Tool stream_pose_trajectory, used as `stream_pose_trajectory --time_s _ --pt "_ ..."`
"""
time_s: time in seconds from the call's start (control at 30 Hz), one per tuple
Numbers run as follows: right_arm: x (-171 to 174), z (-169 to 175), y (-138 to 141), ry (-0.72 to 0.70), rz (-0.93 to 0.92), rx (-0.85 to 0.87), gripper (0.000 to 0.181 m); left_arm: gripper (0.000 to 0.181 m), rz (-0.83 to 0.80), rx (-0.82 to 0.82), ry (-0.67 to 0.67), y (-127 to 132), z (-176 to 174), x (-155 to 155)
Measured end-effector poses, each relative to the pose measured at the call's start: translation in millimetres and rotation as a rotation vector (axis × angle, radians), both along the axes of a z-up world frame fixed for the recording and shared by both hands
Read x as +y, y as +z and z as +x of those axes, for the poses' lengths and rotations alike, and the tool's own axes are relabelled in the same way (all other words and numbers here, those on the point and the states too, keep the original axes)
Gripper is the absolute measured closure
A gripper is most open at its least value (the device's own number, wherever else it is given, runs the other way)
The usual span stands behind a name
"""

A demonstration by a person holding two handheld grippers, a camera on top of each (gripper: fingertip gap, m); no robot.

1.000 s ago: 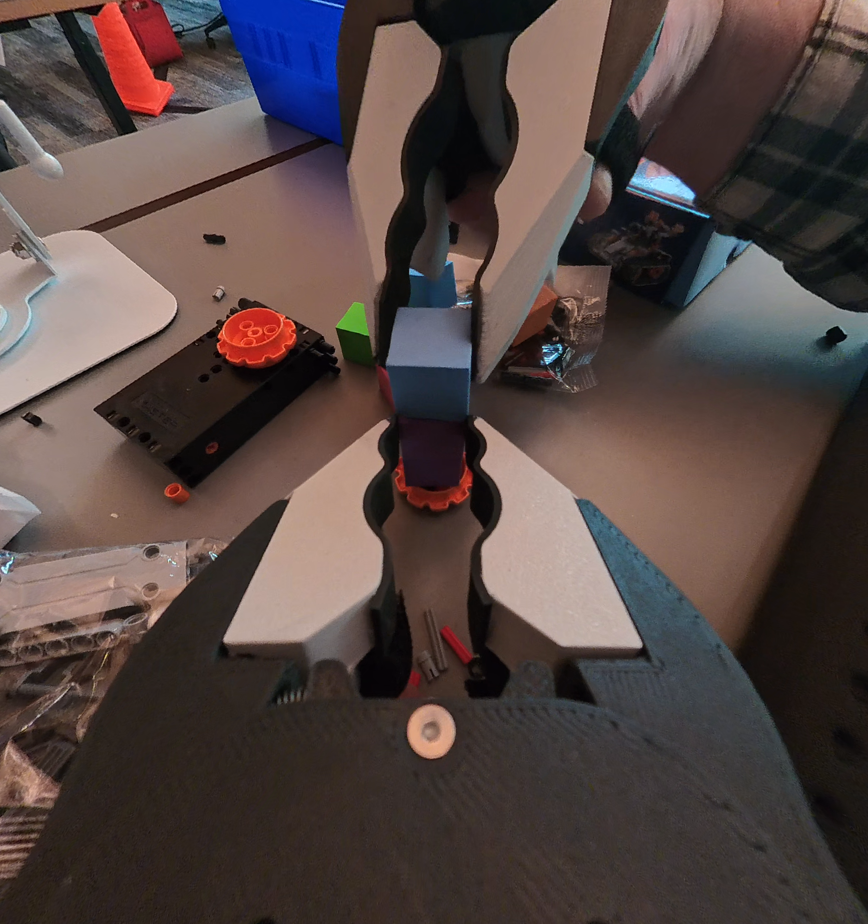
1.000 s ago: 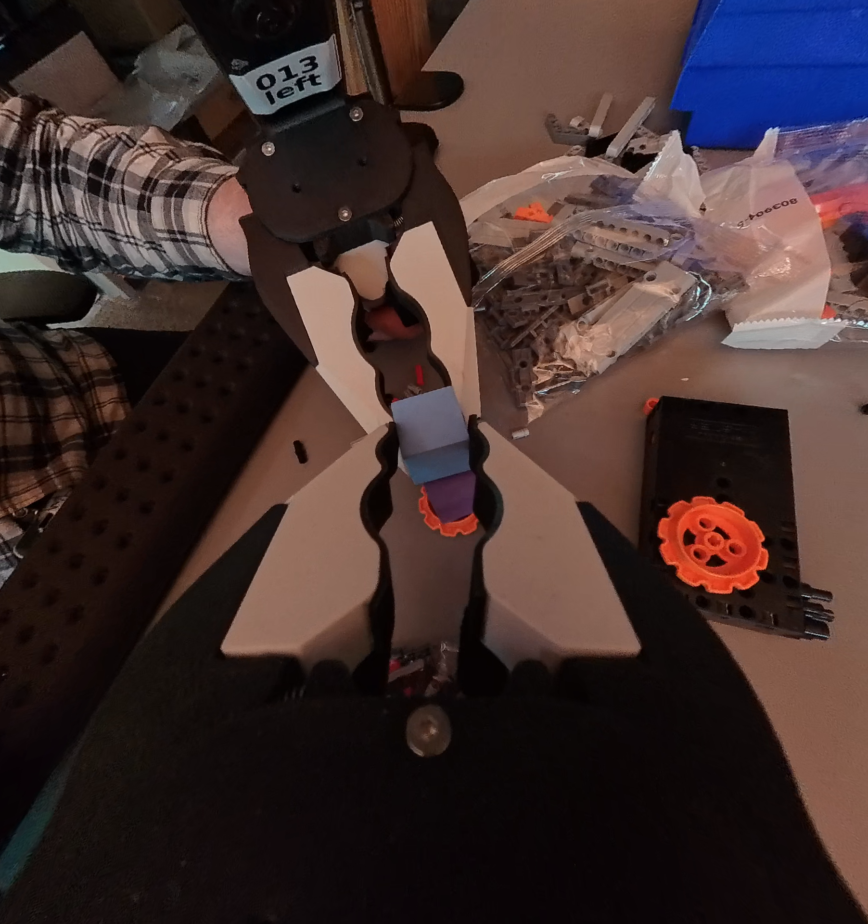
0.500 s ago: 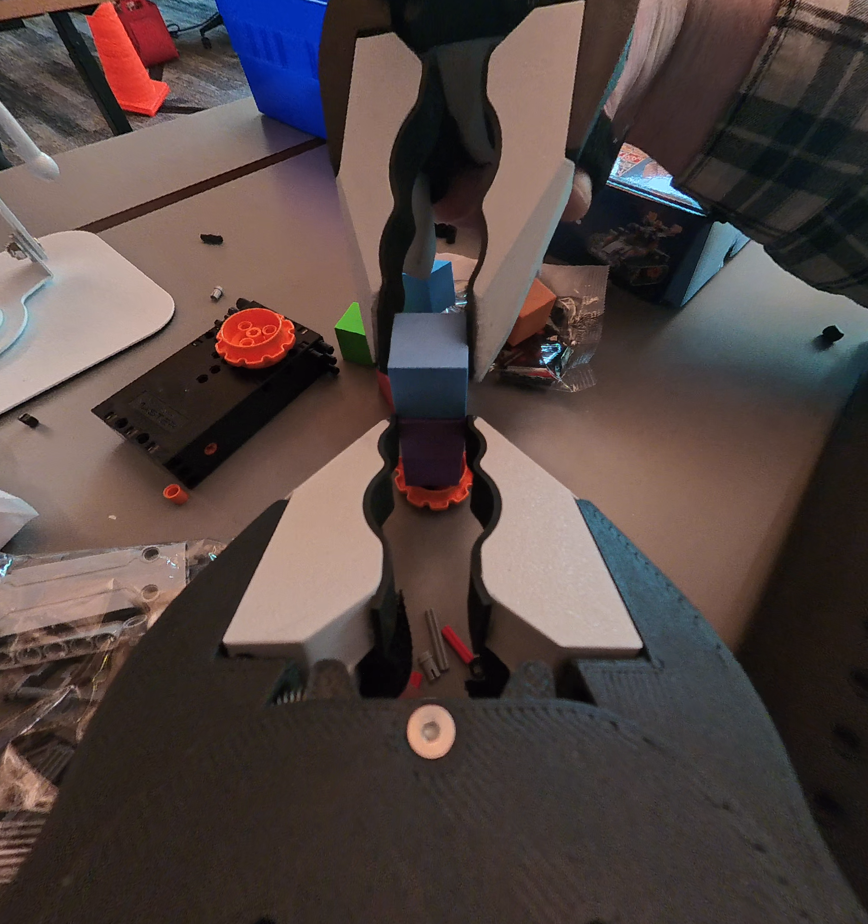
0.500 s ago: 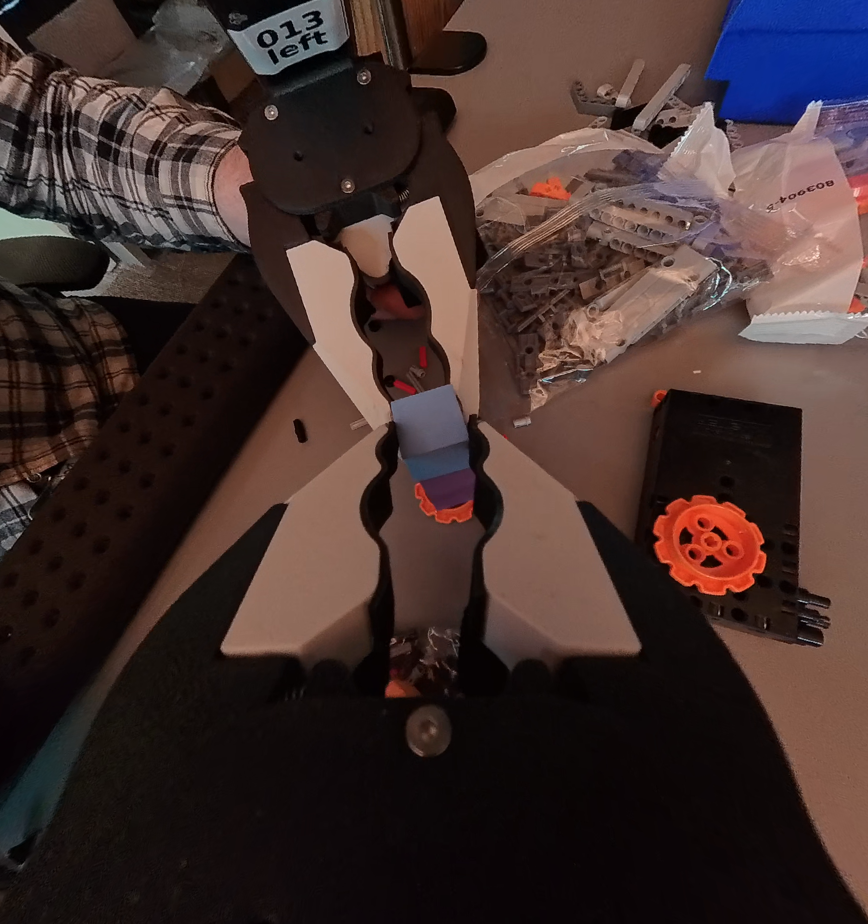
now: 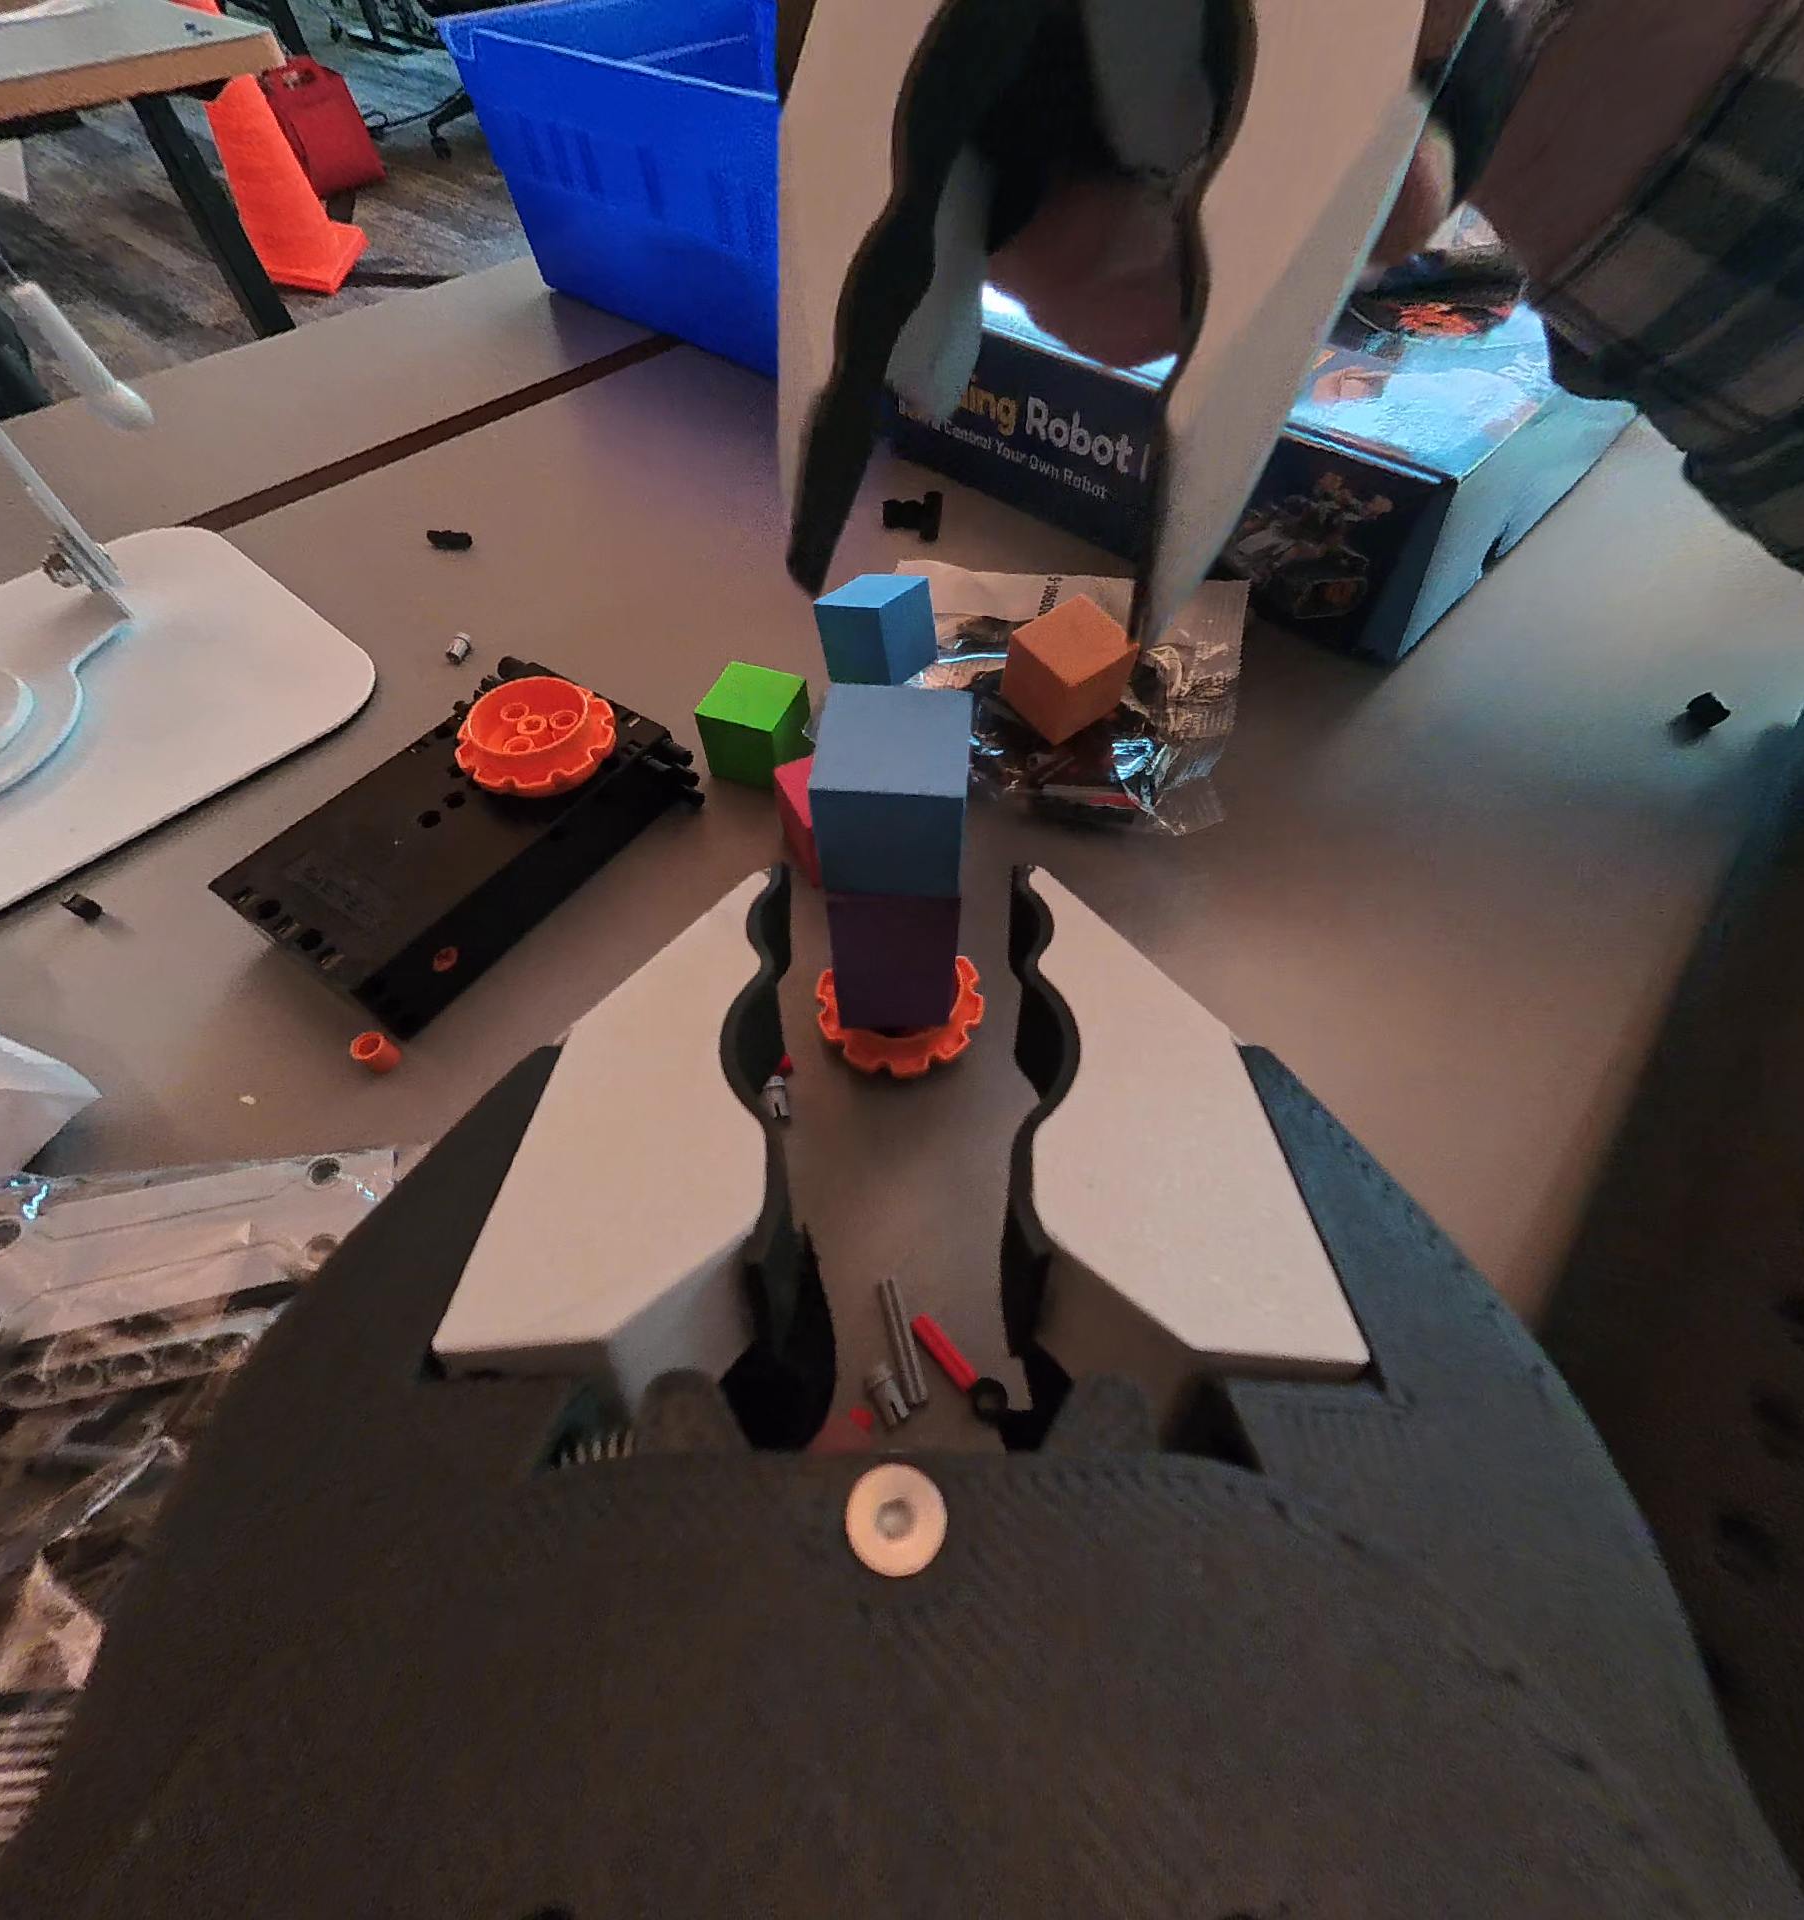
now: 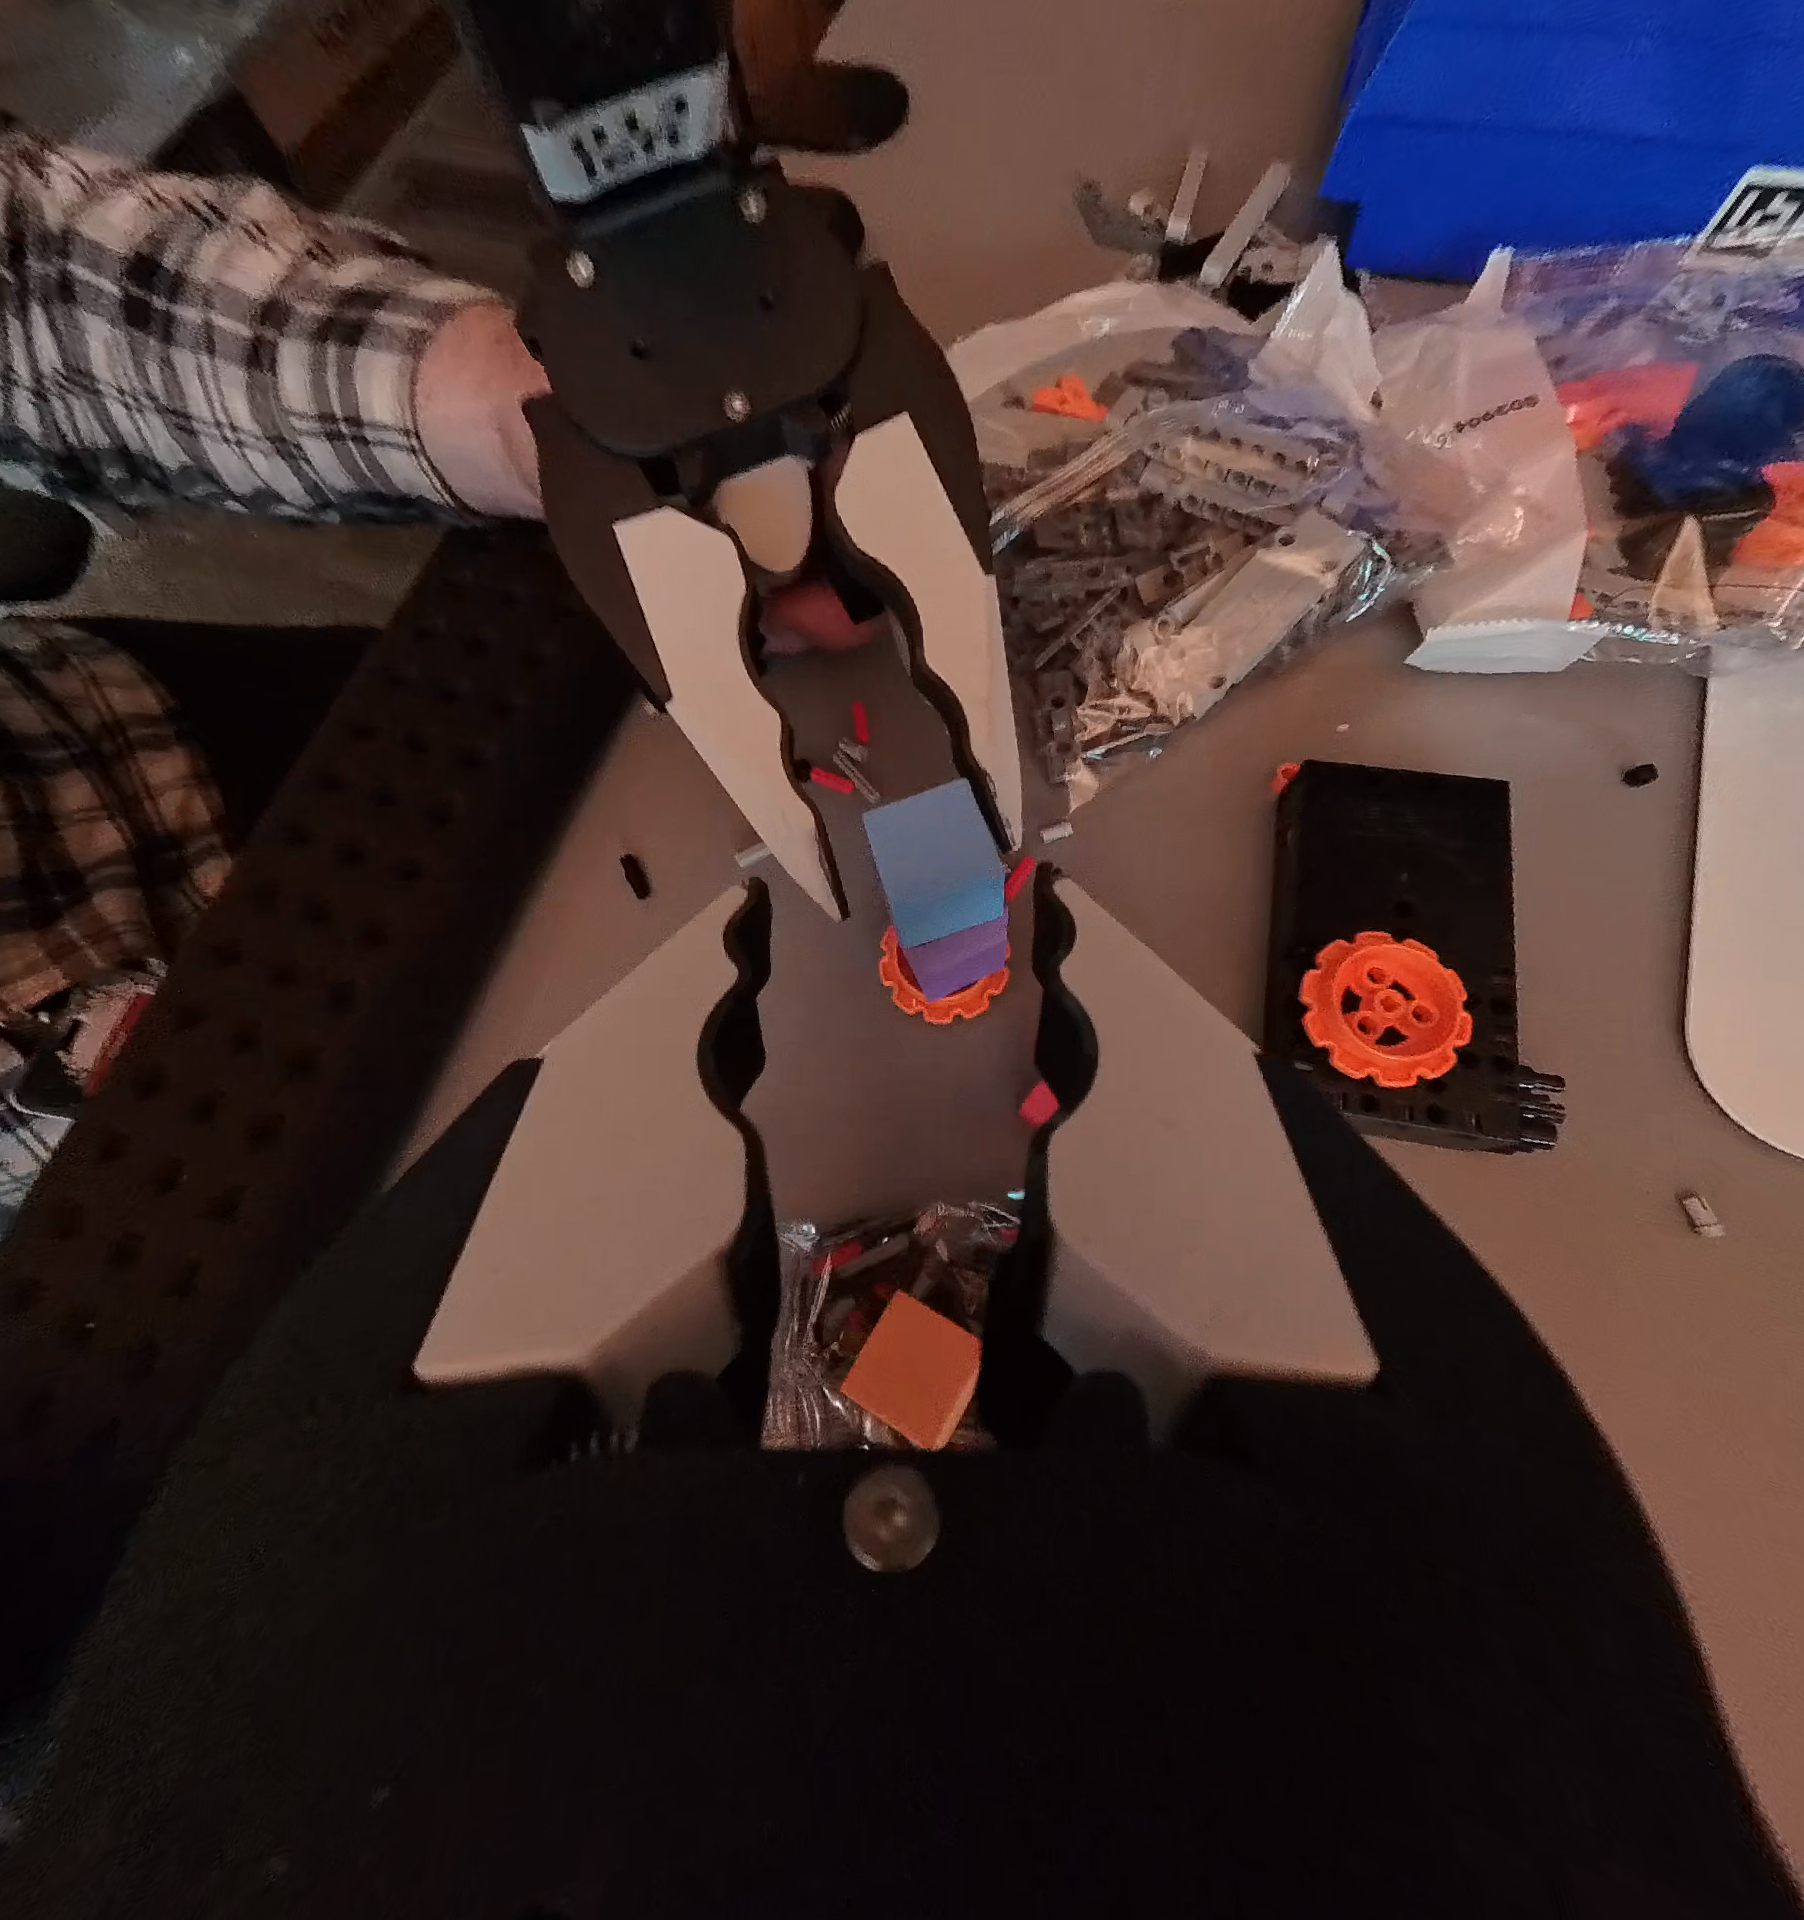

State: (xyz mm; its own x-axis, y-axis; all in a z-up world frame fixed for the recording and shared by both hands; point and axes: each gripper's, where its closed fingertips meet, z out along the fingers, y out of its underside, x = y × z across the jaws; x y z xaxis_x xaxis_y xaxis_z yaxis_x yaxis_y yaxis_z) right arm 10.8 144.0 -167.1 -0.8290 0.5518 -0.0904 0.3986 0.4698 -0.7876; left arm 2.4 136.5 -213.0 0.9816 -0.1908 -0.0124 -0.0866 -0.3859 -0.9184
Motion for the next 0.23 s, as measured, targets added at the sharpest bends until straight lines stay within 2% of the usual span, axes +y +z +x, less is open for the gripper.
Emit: stream_pose_trajectory --time_s 0.1,0.23 --pt "-5.6 -3.8 -15.6 0.008 0.06 -0.038 0.133 0.141 0.027 0.017 0.008 5.2 -0.7 -0.6" --pt "-8.8 -9.9 -22.6 0.002 0.047 -0.053 0.149 0.148 0.079 0.028 0.016 15.4 -2.2 -1.9"
